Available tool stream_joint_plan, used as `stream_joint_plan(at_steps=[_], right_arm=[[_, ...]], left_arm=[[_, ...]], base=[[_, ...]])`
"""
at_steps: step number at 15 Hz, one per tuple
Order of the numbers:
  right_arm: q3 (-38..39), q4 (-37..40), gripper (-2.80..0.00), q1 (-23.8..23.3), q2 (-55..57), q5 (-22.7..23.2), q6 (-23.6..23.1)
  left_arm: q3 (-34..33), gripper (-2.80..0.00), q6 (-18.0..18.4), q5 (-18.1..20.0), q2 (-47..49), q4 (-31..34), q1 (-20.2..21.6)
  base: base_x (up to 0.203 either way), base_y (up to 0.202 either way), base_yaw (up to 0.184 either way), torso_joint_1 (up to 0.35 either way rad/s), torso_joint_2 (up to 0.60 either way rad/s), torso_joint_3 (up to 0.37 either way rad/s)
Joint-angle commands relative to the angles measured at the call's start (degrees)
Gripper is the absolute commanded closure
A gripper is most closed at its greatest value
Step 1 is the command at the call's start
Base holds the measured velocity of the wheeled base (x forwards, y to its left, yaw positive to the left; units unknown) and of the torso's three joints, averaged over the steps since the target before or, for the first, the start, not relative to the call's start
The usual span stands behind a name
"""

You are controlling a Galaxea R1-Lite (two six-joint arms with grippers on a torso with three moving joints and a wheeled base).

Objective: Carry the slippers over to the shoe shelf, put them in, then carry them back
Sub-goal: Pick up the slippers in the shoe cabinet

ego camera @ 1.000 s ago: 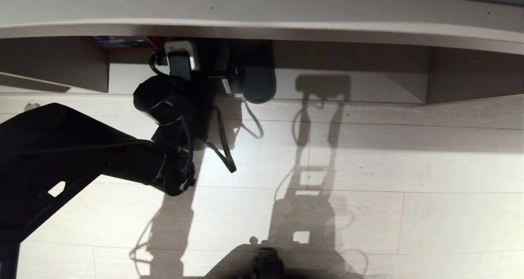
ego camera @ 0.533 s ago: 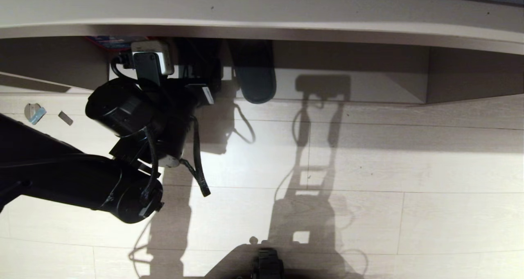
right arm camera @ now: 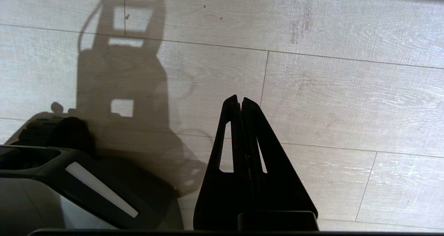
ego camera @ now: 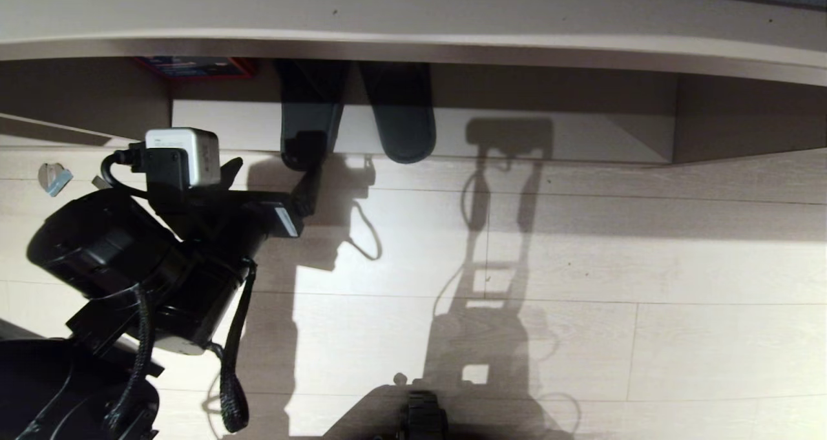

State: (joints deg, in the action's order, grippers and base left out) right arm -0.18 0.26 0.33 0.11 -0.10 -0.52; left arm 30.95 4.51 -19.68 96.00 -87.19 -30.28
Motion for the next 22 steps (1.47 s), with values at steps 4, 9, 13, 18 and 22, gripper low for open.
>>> stream_joint_plan(at_steps=[4,9,13,18,22], right_arm=[[0.0,0.0,0.0,0.0,0.0,0.0,0.0],[0.0,0.0,0.0,0.0,0.0,0.0,0.0],[0.0,0.0,0.0,0.0,0.0,0.0,0.0],[0.0,0.0,0.0,0.0,0.0,0.0,0.0],[0.0,0.0,0.0,0.0,0.0,0.0,0.0]], left_arm=[[-5.8,-2.8,1.1,-0.2,-12.7,-0.5,-0.1],[-16.4,0.0,2.4,-0.2,-22.7,0.7,0.1],[-20.4,0.0,2.4,-0.3,-35.5,9.9,1.7],[-20.2,0.0,2.7,-0.2,-53.1,30.8,7.4],[-21.7,0.0,2.6,0.6,-62.3,38.5,18.4]], base=[[0.0,0.0,0.0,0.0,0.0,0.0],[0.0,0.0,0.0,0.0,0.0,0.0],[0.0,0.0,0.0,0.0,0.0,0.0],[0.0,0.0,0.0,0.0,0.0,0.0],[0.0,0.0,0.0,0.0,0.0,0.0]])
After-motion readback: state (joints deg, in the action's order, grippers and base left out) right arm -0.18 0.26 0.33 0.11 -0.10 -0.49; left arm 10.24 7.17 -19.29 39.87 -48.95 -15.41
